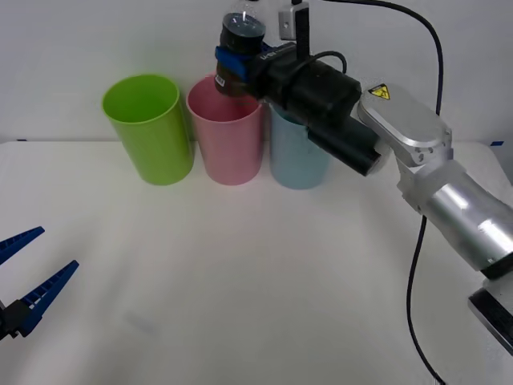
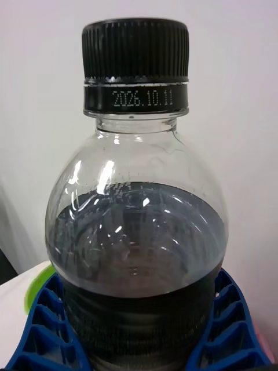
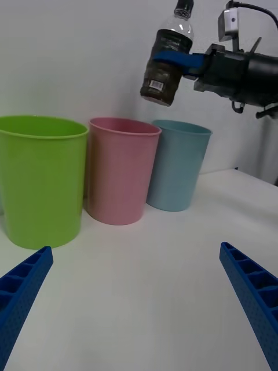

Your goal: Grasp the object on the table and drop it into the matching bin: aluminum can to the light blue bin, PET bottle to the pink bin.

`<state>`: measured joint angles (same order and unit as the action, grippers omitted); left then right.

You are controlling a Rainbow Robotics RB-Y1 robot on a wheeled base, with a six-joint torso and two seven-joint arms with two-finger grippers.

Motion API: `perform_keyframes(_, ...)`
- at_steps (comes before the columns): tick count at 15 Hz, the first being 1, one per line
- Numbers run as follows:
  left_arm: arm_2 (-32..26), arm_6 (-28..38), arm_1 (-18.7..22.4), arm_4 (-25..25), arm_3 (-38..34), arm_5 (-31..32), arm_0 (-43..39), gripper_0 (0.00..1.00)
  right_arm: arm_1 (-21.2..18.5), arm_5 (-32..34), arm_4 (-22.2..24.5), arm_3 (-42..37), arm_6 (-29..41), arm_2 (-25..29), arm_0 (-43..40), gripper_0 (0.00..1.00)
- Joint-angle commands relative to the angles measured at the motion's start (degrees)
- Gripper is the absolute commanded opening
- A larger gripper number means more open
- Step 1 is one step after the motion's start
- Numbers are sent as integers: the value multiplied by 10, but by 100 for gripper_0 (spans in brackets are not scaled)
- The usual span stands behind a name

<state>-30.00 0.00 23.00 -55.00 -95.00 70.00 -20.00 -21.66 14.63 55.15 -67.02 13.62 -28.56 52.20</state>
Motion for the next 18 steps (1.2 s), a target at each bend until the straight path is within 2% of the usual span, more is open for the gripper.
perform_keyframes(1,0,0,0,0,0,0,0,100,32,-12,1,73,-6,0,48,0)
perform_keyframes(5,0,0,0,0,0,0,0,100,62,-43,9,138,-18,-1,82,0)
perform_keyframes(13,0,0,0,0,0,0,0,100,67,-58,15,145,-22,-20,83,1)
perform_keyframes(14,0,0,0,0,0,0,0,100,68,-58,15,145,-23,-20,83,19)
perform_keyframes(15,0,0,0,0,0,0,0,100,69,-58,15,145,-24,-20,83,73)
perform_keyframes(16,0,0,0,0,0,0,0,100,70,-58,15,145,-25,-20,83,100)
perform_keyframes(18,0,0,0,0,0,0,0,100,70,-58,15,145,-26,-20,83,100)
